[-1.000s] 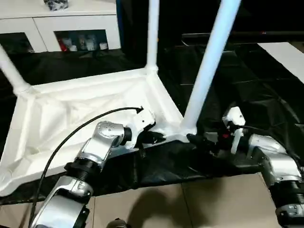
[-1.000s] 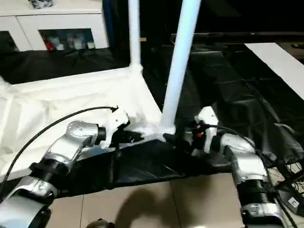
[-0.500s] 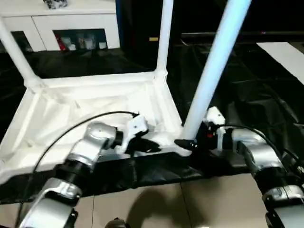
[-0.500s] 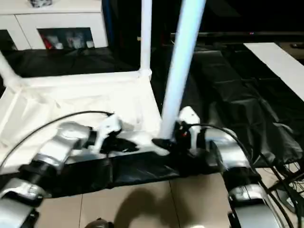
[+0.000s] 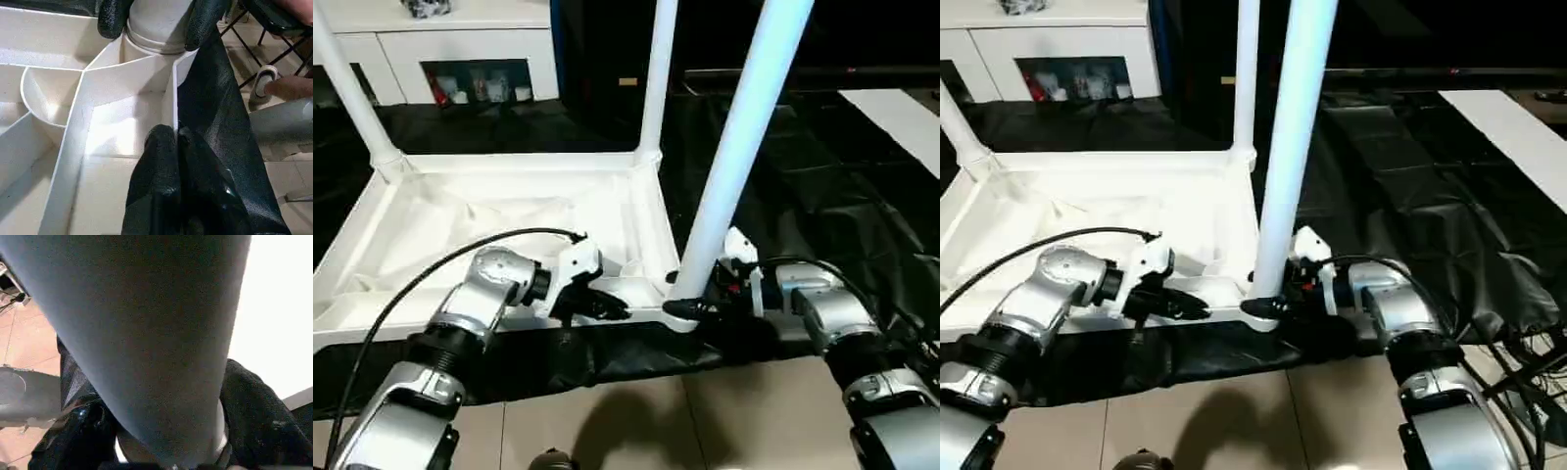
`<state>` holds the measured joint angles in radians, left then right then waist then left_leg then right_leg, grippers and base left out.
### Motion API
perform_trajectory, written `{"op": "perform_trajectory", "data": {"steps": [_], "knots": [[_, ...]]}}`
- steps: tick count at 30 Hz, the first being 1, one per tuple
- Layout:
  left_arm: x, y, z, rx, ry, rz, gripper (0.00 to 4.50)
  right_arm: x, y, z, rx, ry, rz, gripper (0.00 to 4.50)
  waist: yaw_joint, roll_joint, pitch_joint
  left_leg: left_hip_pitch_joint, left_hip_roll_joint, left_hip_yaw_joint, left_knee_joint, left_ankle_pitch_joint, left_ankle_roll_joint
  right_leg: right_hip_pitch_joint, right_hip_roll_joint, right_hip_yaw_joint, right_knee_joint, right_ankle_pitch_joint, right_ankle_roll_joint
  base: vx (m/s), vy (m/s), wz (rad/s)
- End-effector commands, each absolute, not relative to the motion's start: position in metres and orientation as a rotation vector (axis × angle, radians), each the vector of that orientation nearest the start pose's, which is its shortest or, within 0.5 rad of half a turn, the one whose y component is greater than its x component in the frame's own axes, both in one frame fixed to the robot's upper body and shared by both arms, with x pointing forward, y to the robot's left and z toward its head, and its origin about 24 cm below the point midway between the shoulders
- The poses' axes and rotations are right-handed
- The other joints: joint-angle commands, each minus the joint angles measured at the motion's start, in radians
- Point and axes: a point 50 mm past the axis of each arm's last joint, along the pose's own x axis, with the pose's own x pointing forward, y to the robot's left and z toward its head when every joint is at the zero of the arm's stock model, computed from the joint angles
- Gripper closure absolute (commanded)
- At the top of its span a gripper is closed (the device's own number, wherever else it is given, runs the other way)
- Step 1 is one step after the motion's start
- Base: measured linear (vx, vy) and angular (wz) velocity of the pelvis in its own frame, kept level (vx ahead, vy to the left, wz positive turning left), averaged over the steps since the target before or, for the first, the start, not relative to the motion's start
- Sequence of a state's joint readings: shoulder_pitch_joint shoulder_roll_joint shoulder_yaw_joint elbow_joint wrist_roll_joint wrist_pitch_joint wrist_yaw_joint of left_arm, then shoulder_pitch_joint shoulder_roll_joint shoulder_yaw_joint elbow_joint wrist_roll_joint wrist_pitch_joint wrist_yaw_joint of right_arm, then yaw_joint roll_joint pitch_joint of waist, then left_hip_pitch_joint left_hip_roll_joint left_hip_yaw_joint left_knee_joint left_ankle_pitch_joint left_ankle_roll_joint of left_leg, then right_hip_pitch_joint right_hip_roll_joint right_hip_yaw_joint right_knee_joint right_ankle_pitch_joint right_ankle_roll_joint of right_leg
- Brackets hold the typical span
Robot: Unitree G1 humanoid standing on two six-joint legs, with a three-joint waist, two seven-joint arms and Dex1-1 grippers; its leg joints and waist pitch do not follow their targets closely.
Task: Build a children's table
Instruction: Rotate leg to tighten
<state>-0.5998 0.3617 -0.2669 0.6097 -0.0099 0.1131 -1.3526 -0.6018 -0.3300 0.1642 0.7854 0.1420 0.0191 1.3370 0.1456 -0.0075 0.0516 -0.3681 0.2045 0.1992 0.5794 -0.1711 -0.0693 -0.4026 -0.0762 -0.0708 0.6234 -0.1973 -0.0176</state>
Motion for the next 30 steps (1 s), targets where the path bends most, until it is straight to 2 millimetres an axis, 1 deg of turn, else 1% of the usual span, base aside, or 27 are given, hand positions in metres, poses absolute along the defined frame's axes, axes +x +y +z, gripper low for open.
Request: {"op": "perform_trajectory", "data": {"steps": [1, 2, 3, 4, 5, 6, 7, 8, 9, 10, 11, 12, 13, 14, 15, 16, 17, 19, 20, 21, 22, 23, 24, 25, 28, 29, 30], "knots": [[0.317, 0.124, 0.056, 0.305, 0.454, -1.424, 4.5, 0.315, -0.133, 0.037, -0.109, 0.378, 1.357, 1.93, 0.001, -0.007, -0.065, 0.011, 0.037, -0.017, -0.057, -0.176, 0.057, 0.048, -0.078, 0.047, -0.072, -0.164, -0.232, 0.0, 0.0, 0.0], [0.318, 0.124, 0.056, 0.304, 0.452, -1.413, 4.5, 0.316, -0.133, 0.036, -0.112, 0.377, 1.343, 1.93, 0.0, -0.008, -0.062, 0.013, 0.037, -0.018, -0.059, -0.193, 0.049, 0.047, -0.078, 0.047, -0.076, -0.192, -0.226, 0.0, 0.0, 0.0], [0.319, 0.124, 0.056, 0.303, 0.45, -1.397, 4.5, 0.316, -0.132, 0.035, -0.117, 0.375, 1.323, 1.94, 0.0, -0.006, -0.062, 0.013, 0.038, -0.019, -0.06, -0.2, 0.043, 0.046, -0.08, 0.048, -0.077, -0.207, -0.222, 0.0, 0.0, 0.0], [0.324, 0.121, 0.055, 0.295, 0.441, -1.322, 4.5, 0.323, -0.128, 0.031, -0.125, 0.365, 1.191, 1.94, -0.001, -0.007, -0.059, 0.015, 0.037, -0.02, -0.062, -0.225, 0.034, 0.046, -0.08, 0.048, -0.082, -0.251, -0.212, 0.0, 0.0, 0.0], [0.324, 0.121, 0.055, 0.295, 0.441, -1.322, 4.5, 0.323, -0.128, 0.031, -0.125, 0.365, 1.191, 1.95, -0.004, -0.007, -0.058, 0.015, 0.038, -0.019, -0.063, -0.232, 0.026, 0.043, -0.082, 0.05, -0.083, -0.268, -0.207, 0.0, 0.0, 0.0], [0.325, 0.12, 0.055, 0.294, 0.44, -1.312, 4.5, 0.324, -0.128, 0.03, -0.125, 0.363, 1.17, 1.95, -0.008, -0.007, -0.056, 0.018, 0.034, -0.023, -0.067, -0.262, 0.011, 0.043, -0.082, 0.048, -0.09, -0.329, -0.193, 0.0, 0.0, 0.0], [0.33, 0.115, 0.055, 0.282, 0.431, -1.25, 4.5, 0.331, -0.123, 0.025, -0.117, 0.361, 1.025, 1.96, -0.011, -0.006, -0.057, 0.018, 0.036, -0.026, -0.069, -0.269, 0.0, 0.042, -0.084, 0.049, -0.091, -0.356, -0.181, 0.0, 0.0, 0.0], [0.334, 0.111, 0.055, 0.275, 0.422, -1.201, 4.5, 0.336, -0.12, 0.021, -0.104, 0.366, 0.908, 1.97, -0.015, -0.005, -0.055, 0.018, 0.036, -0.026, -0.07, -0.276, -0.005, 0.04, -0.083, 0.05, -0.092, -0.363, -0.178, 0.0, 0.0, 0.0], [0.336, 0.107, 0.055, 0.268, 0.415, -1.161, 4.5, 0.339, -0.118, 0.018, -0.083, 0.374, 0.805, 1.97, -0.021, -0.004, -0.053, 0.021, 0.035, -0.029, -0.073, -0.293, -0.018, 0.038, -0.083, 0.049, -0.097, -0.388, -0.171, 0.0, 0.0, 0.0], [0.337, 0.103, 0.055, 0.264, 0.412, -1.143, 4.5, 0.341, -0.117, 0.015, -0.066, 0.382, 0.736, 1.98, -0.026, -0.003, -0.057, 0.022, 0.034, -0.03, -0.073, -0.298, -0.027, 0.038, -0.085, 0.05, -0.095, -0.381, -0.17, 0.0, 0.0, 0.0], [0.34, 0.097, 0.055, 0.249, 0.403, -1.1, 4.5, 0.344, -0.114, 0.012, -0.032, 0.392, 0.635, 1.98, -0.029, 0.002, -0.056, 0.022, 0.035, -0.031, -0.075, -0.299, -0.03, 0.037, -0.084, 0.05, -0.095, -0.375, -0.171, 0.0, 0.0, 0.0], [0.34, 0.097, 0.055, 0.247, 0.402, -1.096, 4.5, 0.344, -0.114, 0.012, -0.029, 0.394, 0.627, 1.98, -0.035, 0.003, -0.057, 0.024, 0.034, -0.028, -0.073, -0.302, -0.034, 0.035, -0.081, 0.051, -0.095, -0.35, -0.178, 0.0, 0.0, 0.0], [0.341, 0.093, 0.055, 0.236, 0.396, -1.07, 4.5, 0.345, -0.112, 0.01, -0.01, 0.399, 0.575, 1.98, -0.035, 0.005, -0.06, 0.022, 0.033, -0.028, -0.072, -0.299, -0.029, 0.037, -0.081, 0.052, -0.093, -0.326, -0.183, 0.0, 0.0, 0.0], [0.342, 0.08, 0.054, 0.211, 0.382, -1.034, 4.5, 0.347, -0.099, 0.009, 0.052, 0.397, 0.489, 1.98, -0.034, 0.007, -0.061, 0.023, 0.033, -0.027, -0.071, -0.295, -0.026, 0.037, -0.081, 0.052, -0.093, -0.308, -0.185, 0.0, 0.0, 0.0], [0.342, 0.078, 0.054, 0.206, 0.379, -1.026, 4.5, 0.347, -0.096, 0.009, 0.062, 0.397, 0.476, 1.98, -0.038, 0.006, -0.06, 0.021, 0.033, -0.025, -0.072, -0.283, -0.026, 0.037, -0.08, 0.053, -0.091, -0.272, -0.194, 0.0, 0.0, 0.0], [0.341, 0.068, 0.053, 0.195, 0.37, -1.017, 4.5, 0.348, -0.084, 0.01, 0.089, 0.386, 0.447, 1.98, -0.034, 0.005, -0.062, 0.019, 0.029, -0.025, -0.069, -0.274, -0.017, 0.041, -0.078, 0.051, -0.091, -0.266, -0.188, 0.0, 0.0, 0.0], [0.34, 0.066, 0.052, 0.195, 0.369, -1.019, 4.5, 0.348, -0.082, 0.011, 0.091, 0.383, 0.446, 1.98, -0.034, 0.008, -0.063, 0.018, 0.03, -0.024, -0.068, -0.268, -0.013, 0.04, -0.08, 0.053, -0.09, -0.254, -0.189, 0.0, 0.0, 0.0], [0.334, 0.058, 0.047, 0.237, 0.369, -1.057, 4.5, 0.348, -0.061, 0.018, 0.097, 0.331, 0.498, 1.98, -0.033, 0.005, -0.065, 0.016, 0.028, -0.023, -0.067, -0.255, -0.003, 0.042, -0.078, 0.052, -0.089, -0.232, -0.185, 0.0, 0.0, 0.0], [0.334, 0.058, 0.047, 0.24, 0.369, -1.061, 4.5, 0.348, -0.06, 0.019, 0.095, 0.326, 0.503, 1.98, -0.032, 0.006, -0.065, 0.016, 0.029, -0.024, -0.068, -0.251, 0.001, 0.042, -0.08, 0.052, -0.088, -0.226, -0.185, 0.0, 0.0, 0.0], [0.331, 0.058, 0.045, 0.258, 0.37, -1.088, 4.5, 0.348, -0.053, 0.024, 0.079, 0.283, 0.552, 1.63, -0.031, 0.006, -0.065, 0.013, 0.029, -0.023, -0.068, -0.241, 0.007, 0.044, -0.078, 0.051, -0.086, -0.206, -0.185, 0.0, 0.0, 0.0], [0.331, 0.058, 0.045, 0.262, 0.371, -1.091, 4.5, 0.348, -0.051, 0.026, 0.075, 0.269, 0.568, 1.42, -0.032, 0.006, -0.066, 0.012, 0.029, -0.022, -0.067, -0.233, 0.011, 0.045, -0.078, 0.051, -0.084, -0.186, -0.19, 0.0, 0.0, 0.0], [0.33, 0.06, 0.045, 0.276, 0.367, -1.108, 4.5, 0.349, -0.051, 0.028, 0.064, 0.243, 0.568, 1.28, -0.031, 0.004, -0.066, 0.012, 0.03, -0.022, -0.067, -0.228, 0.015, 0.046, -0.078, 0.051, -0.082, -0.177, -0.194, 0.0, 0.0, 0.0], [0.33, 0.06, 0.045, 0.276, 0.367, -1.108, 4.5, 0.349, -0.051, 0.028, 0.064, 0.243, 0.568, 1.25, -0.031, 0.006, -0.065, 0.012, 0.03, -0.022, -0.068, -0.229, 0.016, 0.044, -0.077, 0.051, -0.083, -0.179, -0.196, 0.0, 0.0, 0.0], [0.33, 0.067, 0.045, 0.307, 0.367, -1.118, 4.5, 0.349, -0.057, 0.029, 0.042, 0.23, 0.585, 1.19, -0.032, 0.004, -0.064, 0.012, 0.029, -0.022, -0.068, -0.235, 0.017, 0.045, -0.077, 0.05, -0.084, -0.186, -0.195, 0.0, 0.0, 0.0], [0.33, 0.075, 0.045, 0.336, 0.362, -1.138, 4.5, 0.349, -0.065, 0.03, 0.027, 0.205, 0.625, 0.83, -0.037, 0.003, -0.063, 0.01, 0.03, -0.023, -0.07, -0.245, 0.021, 0.046, -0.078, 0.051, -0.085, -0.209, -0.188, 0.0, 0.0, 0.0], [0.329, 0.076, 0.046, 0.338, 0.358, -1.144, 4.5, 0.349, -0.066, 0.03, 0.023, 0.201, 0.633, 0.83, -0.035, 0.004, -0.064, 0.011, 0.031, -0.023, -0.069, -0.241, 0.022, 0.047, -0.08, 0.051, -0.085, -0.203, -0.19, 0.0, 0.0, 0.0], [0.329, 0.083, 0.048, 0.348, 0.331, -1.17, 4.5, 0.349, -0.073, 0.032, -0.004, 0.181, 0.682, 0.71, -0.039, 0.004, -0.064, 0.009, 0.031, -0.023, -0.069, -0.233, 0.027, 0.048, -0.077, 0.05, -0.083, -0.182, -0.195, 0.0, 0.0, 0.0]]}}
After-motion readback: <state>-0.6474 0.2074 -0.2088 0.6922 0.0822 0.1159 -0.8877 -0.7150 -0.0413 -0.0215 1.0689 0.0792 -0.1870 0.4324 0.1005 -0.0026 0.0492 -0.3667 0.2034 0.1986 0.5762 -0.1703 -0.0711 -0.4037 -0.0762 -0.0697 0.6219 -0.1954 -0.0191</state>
